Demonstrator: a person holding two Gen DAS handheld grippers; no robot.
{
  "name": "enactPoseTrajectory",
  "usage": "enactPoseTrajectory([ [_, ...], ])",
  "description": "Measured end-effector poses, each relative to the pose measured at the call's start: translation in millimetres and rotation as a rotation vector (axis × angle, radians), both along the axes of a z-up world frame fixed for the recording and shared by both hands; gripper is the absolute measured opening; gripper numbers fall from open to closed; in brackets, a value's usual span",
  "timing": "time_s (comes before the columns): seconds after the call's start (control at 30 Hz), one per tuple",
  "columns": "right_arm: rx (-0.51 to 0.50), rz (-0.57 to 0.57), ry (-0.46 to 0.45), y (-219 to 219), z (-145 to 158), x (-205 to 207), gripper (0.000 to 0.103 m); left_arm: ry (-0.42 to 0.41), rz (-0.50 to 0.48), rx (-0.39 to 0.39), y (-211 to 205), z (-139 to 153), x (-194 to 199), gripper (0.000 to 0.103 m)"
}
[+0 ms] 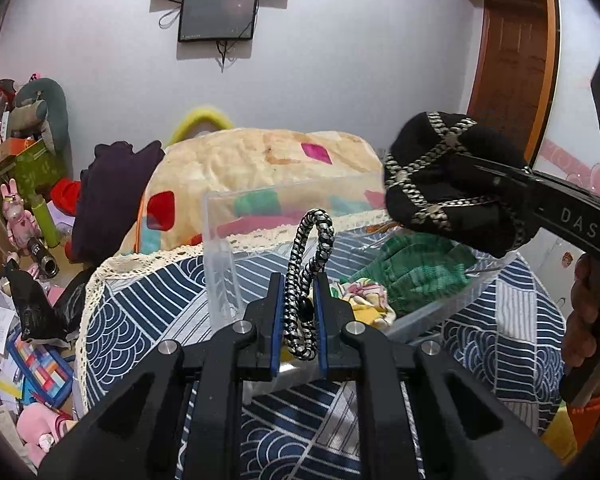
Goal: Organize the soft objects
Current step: 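Carry the black bag and bracelet into the clear box while both tools release them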
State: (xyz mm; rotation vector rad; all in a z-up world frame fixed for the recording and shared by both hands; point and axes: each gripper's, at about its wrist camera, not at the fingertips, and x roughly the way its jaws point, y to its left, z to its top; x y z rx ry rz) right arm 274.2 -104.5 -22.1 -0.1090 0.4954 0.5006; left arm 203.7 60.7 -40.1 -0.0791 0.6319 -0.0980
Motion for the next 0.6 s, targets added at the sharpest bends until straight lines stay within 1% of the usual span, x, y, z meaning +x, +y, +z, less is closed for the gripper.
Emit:
enactPoseTrajectory([
  [0.23, -0.059, 0.027, 0.100, 13.4, -20.3, 22.4, 0.013, 0.047, -0.007, 0.030, -6.7, -15.2, 17.3, 0.013],
  [0.4, -0.108, 0.034, 0.156, 18.6, -36.0, 29.3, 0.013, 0.057, -0.003, 0.016, -6.2, -16.7, 23.2, 0.013],
  [0.47, -0.122, 0.042, 0.165, 21.1, -38.3, 30.5, 0.014, 0.055, 0.003, 0.027, -7.2, -17.0, 23.2, 0.014],
  [0.53, -0.141, 0.047, 0.161, 22.1, -39.1, 27.7, 0.017, 0.051, 0.009, 0.041, -8.8, -16.8, 22.4, 0.020],
  [0.57, -0.147, 0.048, 0.156, 22.1, -38.6, 26.1, 0.017, 0.047, 0.014, 0.047, -9.4, -16.3, 21.4, 0.022],
  [0.6, -0.158, 0.040, 0.145, 21.0, -37.8, 22.8, 0.019, 0.044, 0.017, 0.046, -8.9, -15.5, 20.5, 0.029],
])
